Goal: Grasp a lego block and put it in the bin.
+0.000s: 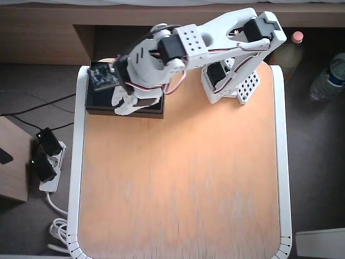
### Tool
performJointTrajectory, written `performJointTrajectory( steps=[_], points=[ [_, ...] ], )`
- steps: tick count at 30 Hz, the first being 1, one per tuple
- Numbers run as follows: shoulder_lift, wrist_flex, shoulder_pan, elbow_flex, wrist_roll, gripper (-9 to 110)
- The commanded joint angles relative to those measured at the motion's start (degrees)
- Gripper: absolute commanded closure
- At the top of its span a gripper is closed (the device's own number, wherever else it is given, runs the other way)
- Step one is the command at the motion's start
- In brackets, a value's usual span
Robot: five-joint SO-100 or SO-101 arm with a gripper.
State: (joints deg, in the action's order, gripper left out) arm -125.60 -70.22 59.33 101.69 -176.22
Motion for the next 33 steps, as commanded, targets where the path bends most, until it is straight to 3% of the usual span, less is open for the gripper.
performJointTrajectory(
  steps=[1,11,33],
  points=[
    [-6.94,-1.05,-6.42,-3.6,0.62,101],
    [-17.23,-1.58,-27.16,0.44,3.08,101],
    [-52.21,0.7,-55.9,44.65,-3.08,101]
  ],
)
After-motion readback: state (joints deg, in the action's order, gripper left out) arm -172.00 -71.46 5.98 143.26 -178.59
